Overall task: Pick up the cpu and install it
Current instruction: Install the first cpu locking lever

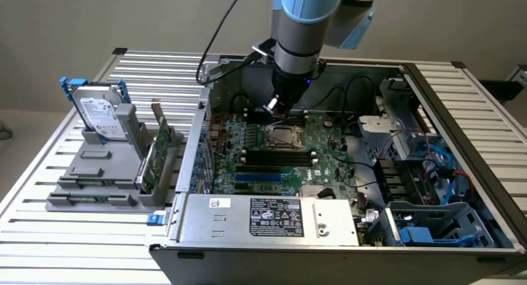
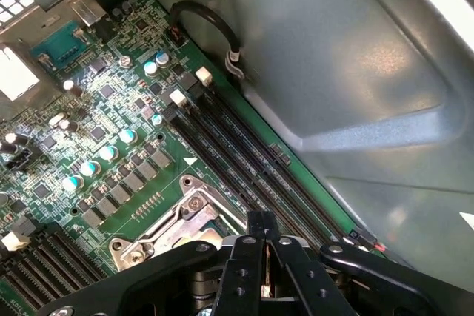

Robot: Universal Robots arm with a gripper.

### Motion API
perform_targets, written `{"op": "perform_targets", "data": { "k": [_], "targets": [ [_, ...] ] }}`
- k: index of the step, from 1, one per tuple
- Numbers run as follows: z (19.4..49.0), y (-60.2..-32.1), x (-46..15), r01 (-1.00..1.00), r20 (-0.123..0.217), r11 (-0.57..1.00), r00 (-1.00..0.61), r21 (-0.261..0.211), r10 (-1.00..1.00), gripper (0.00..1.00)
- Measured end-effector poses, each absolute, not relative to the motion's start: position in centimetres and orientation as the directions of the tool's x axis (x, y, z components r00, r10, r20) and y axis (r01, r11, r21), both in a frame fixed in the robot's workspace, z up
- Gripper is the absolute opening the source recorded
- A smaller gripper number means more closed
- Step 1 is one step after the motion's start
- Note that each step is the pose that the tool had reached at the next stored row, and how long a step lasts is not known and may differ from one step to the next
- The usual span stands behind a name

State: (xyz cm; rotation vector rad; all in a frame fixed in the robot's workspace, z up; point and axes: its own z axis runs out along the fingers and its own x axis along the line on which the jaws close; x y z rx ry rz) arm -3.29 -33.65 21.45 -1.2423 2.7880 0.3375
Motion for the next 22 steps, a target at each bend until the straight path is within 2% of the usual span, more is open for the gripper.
{"op": "perform_targets", "data": {
  "k": [22],
  "targets": [
    [21.45, -33.31, -2.81, -0.76, -0.153, 0.627, -0.649, 0.171, -0.745, 0.11]
  ]
}}
